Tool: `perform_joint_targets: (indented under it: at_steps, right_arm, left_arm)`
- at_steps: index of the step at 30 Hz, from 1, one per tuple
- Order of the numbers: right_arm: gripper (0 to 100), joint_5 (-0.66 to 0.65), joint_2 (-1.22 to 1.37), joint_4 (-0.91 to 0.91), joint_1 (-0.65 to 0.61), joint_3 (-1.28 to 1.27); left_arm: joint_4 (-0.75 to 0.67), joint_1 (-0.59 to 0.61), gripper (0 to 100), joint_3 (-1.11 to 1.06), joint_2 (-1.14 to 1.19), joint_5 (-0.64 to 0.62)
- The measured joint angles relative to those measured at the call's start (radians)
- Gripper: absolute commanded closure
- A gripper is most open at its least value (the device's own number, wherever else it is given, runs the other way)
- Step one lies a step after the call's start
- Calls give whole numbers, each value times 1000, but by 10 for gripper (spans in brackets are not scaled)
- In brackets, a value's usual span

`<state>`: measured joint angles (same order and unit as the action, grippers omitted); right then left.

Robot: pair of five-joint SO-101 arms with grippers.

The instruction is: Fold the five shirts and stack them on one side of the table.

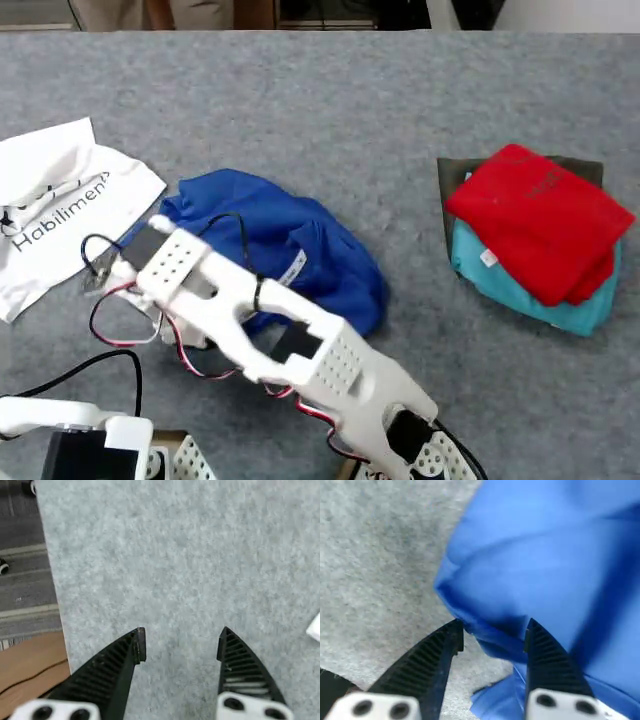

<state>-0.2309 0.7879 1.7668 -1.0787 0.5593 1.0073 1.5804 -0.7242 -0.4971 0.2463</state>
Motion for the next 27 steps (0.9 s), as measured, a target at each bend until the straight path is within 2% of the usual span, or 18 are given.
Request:
perform_joint_targets:
  at_steps: [5,7,9,10,16,21,27]
  right_arm:
    - [806,3,78,0,-8,18]
    - [868,3,100,0,-8,40]
    - [980,3,114,0,0,55]
    - [996,3,114,0,12,57]
    - [995,5,106,0,72,28]
    - [994,2,-21,0,98,-6]
    - [994,40,-385,0,100,-6]
  left_arm:
    - [-58,12,757,0,0,0]
    - [-66,12,757,0,0,0]
    - [-68,12,757,0,0,0]
    - [-68,12,757,0,0,0]
    - [-68,3,757,0,0,0]
    - [-68,-15,757,0,0,0]
    - [-68,-26,757,-15,0,-2]
